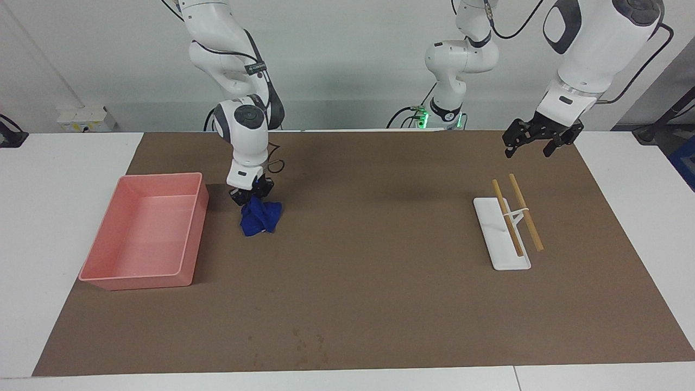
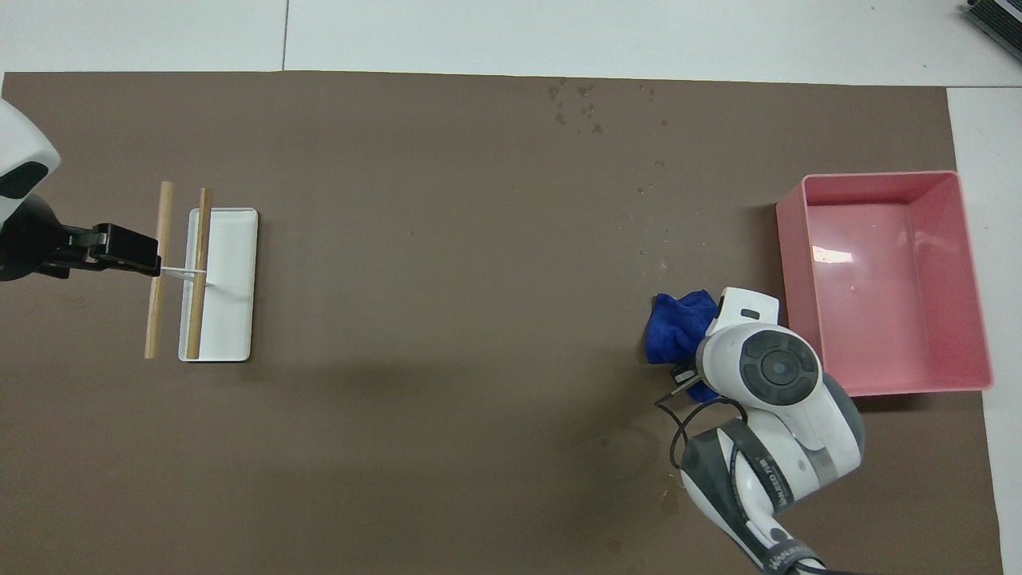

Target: Wipe water with towel using both arms

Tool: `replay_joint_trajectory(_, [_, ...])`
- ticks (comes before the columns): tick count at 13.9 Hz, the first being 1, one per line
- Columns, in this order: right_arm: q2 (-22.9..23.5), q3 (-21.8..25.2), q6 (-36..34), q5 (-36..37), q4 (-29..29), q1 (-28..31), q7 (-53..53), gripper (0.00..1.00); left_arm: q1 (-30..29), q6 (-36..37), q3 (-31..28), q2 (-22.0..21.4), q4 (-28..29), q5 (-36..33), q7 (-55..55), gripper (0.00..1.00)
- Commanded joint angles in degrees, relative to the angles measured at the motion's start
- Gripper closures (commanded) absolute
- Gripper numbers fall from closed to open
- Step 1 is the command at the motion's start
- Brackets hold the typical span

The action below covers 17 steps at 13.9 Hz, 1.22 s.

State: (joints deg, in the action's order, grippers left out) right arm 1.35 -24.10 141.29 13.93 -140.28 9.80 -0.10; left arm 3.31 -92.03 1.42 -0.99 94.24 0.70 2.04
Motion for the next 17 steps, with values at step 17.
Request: replay_joint_trajectory(17, [1.0,0.4,-3.2,-43.9,-3.1,-17.5,16.3,1.00,-0.4,0.4,-0.1,-1.2,1.1,0.8,-0.6,0.00])
